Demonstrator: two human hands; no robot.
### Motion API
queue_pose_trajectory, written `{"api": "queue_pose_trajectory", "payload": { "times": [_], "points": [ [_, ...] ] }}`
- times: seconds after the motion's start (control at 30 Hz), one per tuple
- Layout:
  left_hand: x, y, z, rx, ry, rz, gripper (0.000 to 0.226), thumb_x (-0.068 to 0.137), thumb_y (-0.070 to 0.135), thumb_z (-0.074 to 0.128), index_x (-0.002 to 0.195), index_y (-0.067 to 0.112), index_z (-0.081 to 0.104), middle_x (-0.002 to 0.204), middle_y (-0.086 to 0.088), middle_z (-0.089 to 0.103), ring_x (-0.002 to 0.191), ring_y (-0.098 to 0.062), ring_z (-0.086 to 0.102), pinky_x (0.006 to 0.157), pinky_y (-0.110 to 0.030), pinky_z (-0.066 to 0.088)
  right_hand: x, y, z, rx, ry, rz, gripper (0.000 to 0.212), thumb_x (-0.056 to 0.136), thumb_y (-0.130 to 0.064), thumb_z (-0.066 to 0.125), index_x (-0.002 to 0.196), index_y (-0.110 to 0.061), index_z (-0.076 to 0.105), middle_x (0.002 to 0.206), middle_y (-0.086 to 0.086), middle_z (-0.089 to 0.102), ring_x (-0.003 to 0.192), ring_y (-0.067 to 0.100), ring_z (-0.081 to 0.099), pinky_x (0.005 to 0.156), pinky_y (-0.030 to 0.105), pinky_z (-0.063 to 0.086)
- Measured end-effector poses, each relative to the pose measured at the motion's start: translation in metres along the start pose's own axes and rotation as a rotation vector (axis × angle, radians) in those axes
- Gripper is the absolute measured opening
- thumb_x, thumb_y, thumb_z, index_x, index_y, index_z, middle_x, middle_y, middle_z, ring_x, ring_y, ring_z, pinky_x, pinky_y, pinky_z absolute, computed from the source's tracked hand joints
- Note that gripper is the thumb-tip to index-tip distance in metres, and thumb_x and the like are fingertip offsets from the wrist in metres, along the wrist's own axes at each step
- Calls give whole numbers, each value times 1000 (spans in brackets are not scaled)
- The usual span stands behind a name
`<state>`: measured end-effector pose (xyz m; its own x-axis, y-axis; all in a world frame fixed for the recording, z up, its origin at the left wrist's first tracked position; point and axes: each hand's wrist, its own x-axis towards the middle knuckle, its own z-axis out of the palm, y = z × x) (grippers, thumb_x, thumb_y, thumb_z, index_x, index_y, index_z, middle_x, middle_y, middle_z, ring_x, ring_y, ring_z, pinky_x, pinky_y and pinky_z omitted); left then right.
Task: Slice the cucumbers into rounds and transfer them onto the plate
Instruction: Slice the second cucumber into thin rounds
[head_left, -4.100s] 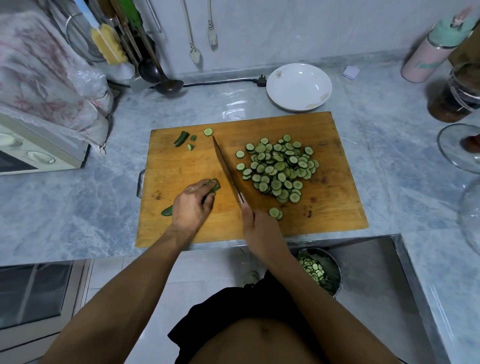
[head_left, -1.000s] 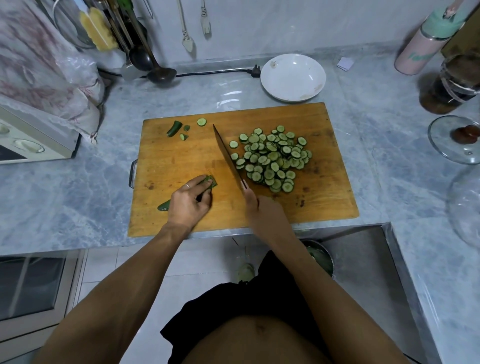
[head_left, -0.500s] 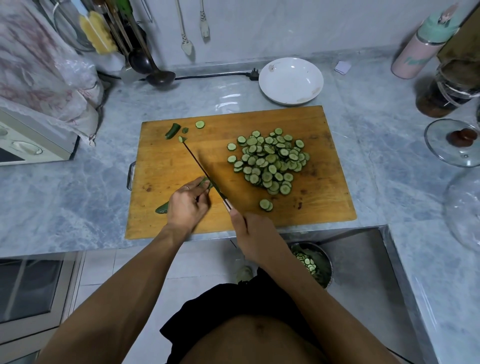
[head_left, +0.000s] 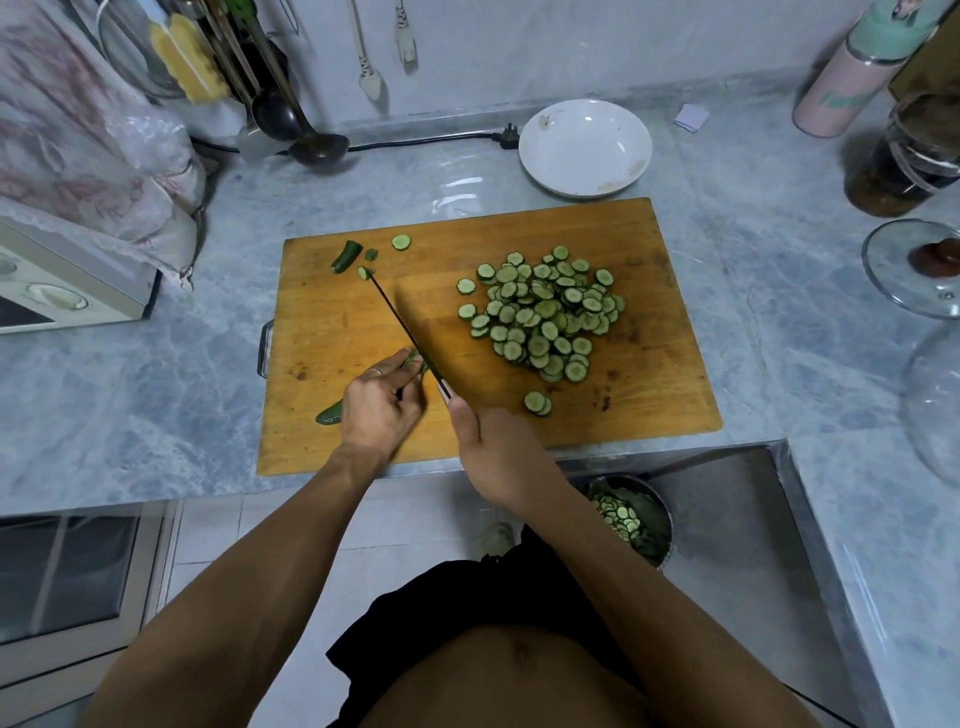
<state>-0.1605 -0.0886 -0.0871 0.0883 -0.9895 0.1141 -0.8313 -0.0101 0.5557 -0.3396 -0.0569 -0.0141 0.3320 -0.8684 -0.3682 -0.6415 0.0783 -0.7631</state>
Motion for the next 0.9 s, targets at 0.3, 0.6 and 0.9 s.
{"api": "queue_pose_trajectory", "payload": {
  "times": [0.3, 0.6, 0.9],
  "points": [
    [1, -5, -3, -9, 13, -5, 29, 82, 8, 61, 108, 9, 75, 120, -8, 69, 108, -18, 67, 99, -19, 44, 12, 4, 7, -26, 67, 11, 63, 106, -45, 20, 63, -10, 50, 62, 4, 51, 66, 27, 52, 63, 34, 36],
    [0, -5, -1, -22, 68, 2, 28, 86, 5, 68, 113, 9, 73, 121, -12, 68, 107, -22, 67, 97, -13, 39, 9, 18, -28, -56, 99, 62, 66, 104, -51, 22, 72, -6, 58, 68, 7, 59, 61, 18, 53, 61, 29, 36],
    [3, -10, -1, 3, 49, 46, 23, 88, 13, 61, 104, 8, 76, 120, -8, 69, 103, -23, 68, 96, -24, 49, -17, 8, -7, -72, 36, -46, 57, 104, -50, 26, 63, -15, 43, 69, 11, 53, 72, 29, 54, 64, 34, 36]
  ]
}}
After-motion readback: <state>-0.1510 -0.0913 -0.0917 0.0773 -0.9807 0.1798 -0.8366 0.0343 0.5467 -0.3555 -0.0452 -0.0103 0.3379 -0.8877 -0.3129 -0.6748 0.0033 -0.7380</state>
